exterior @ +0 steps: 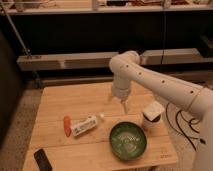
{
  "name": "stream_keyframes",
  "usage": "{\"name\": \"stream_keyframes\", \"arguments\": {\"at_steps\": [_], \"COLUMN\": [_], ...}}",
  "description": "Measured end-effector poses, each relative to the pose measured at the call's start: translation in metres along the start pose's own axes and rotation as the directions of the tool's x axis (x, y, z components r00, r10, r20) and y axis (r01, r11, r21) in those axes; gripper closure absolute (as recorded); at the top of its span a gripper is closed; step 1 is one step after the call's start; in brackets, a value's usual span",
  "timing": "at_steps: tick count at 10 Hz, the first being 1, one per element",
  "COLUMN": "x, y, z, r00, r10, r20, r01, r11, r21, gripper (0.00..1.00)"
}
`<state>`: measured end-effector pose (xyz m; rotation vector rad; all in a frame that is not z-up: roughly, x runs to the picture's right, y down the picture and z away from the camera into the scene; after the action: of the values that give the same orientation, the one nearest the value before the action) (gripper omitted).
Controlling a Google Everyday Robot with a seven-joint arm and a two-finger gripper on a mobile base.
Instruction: Place the pepper in the ceramic bowl
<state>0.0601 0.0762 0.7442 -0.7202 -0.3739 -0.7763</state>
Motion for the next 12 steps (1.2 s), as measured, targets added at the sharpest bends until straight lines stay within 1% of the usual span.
{"name": "stream_keyframes", "arguments": {"at_steps": [1, 3, 4, 6, 7, 10, 12], "x": [-0.009, -0.025, -0.038, -0.059, -0.062, -0.084, -0.100], "y": [-0.012, -0.030, -0.041, -0.060, -0.063, -0.084, -0.104], "z": [-0.002, -0.002, -0.001, -0.001, 0.001, 0.005, 0.009], "r00": [1.000, 0.999, 0.998, 0.996, 0.995, 0.989, 0.984], "r10": [-0.017, -0.034, -0.052, -0.090, -0.095, -0.144, -0.171], "r20": [-0.010, -0.018, -0.022, -0.025, -0.026, -0.041, -0.057], "r01": [0.017, 0.033, 0.051, 0.089, 0.094, 0.141, 0.167], "r11": [1.000, 0.999, 0.998, 0.995, 0.995, 0.988, 0.983], "r21": [-0.008, -0.015, -0.020, -0.040, -0.046, -0.067, -0.078], "gripper": [0.34, 0.34, 0.34, 0.34, 0.34, 0.34, 0.34]}}
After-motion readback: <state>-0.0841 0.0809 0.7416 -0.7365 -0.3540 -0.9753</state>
